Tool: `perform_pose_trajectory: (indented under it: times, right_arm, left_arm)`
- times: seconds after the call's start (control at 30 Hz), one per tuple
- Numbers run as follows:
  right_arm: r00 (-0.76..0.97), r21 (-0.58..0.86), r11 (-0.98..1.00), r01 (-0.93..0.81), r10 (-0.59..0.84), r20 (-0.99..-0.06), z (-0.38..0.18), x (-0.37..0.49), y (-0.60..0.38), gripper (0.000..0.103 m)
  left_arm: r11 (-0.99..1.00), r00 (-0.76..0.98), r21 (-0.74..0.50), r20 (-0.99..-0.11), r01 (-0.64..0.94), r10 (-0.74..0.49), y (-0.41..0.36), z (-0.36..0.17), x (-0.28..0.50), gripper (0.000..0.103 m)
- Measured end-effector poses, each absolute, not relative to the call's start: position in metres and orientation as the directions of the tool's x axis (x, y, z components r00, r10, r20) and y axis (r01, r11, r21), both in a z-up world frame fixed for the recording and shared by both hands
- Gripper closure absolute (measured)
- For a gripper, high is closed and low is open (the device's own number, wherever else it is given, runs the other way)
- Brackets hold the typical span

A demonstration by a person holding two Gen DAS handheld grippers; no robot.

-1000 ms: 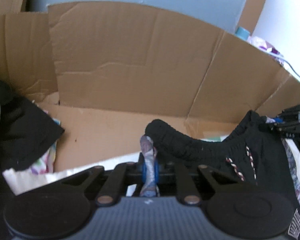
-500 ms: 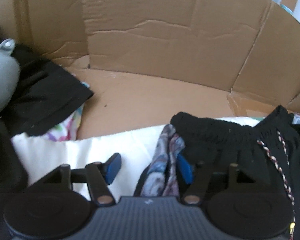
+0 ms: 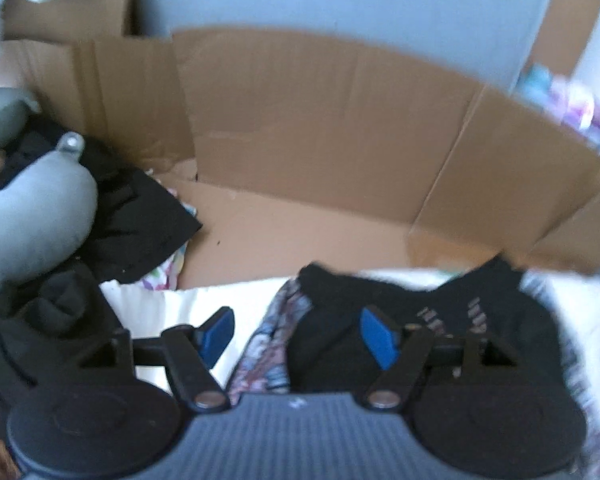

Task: Fold clothes
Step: 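Lay the black shorts flat on the duvet and open both grippers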

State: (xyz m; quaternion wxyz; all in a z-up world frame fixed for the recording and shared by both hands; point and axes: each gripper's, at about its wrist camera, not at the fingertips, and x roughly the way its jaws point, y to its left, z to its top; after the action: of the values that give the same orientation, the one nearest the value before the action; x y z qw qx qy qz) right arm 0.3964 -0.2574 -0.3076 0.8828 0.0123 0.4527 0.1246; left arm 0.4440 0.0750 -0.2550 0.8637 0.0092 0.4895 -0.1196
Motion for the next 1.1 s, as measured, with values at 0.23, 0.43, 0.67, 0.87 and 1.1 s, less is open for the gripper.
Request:
perform_pose_trajectory:
  times: [0.23, 0.43, 0.67, 0.87, 1.1]
  right_arm:
    - [0.577, 0.115, 0.971, -0.211, 0.219, -0.787, -0.246, 0.348, -0.271, 0.052]
    - [0.583, 0.145, 0.969, -0.201, 0.237, -0.777, -0.197, 0.330, -0.288, 0.052]
    - [0.577, 0.181, 0.959, -0.219, 0.277, -0.769, -0.156, 0.308, -0.305, 0.052]
    - [0.573, 0.227, 0.955, -0.190, 0.296, -0.764, -0.146, 0.279, -0.324, 0.052]
    - [0.599, 0.249, 0.964, -0.096, 0.256, -0.759, -0.141, 0.233, -0.356, 0.052]
  left_arm:
    - [0.958, 0.525, -0.097, -0.819, 0.271, -0.231, 0.035, -0.173, 0.429, 0.019]
    - [0.948, 0.543, -0.112, -0.797, 0.299, -0.265, 0.004, -0.116, 0.412, 0.017]
    - [0.943, 0.529, -0.093, -0.808, 0.320, -0.259, -0.017, -0.088, 0.379, 0.016]
    - [0.943, 0.482, -0.130, -0.833, 0.306, -0.271, -0.031, -0.088, 0.338, 0.016]
    - [0.930, 0.466, -0.183, -0.824, 0.318, -0.321, -0.045, -0.088, 0.278, 0.016]
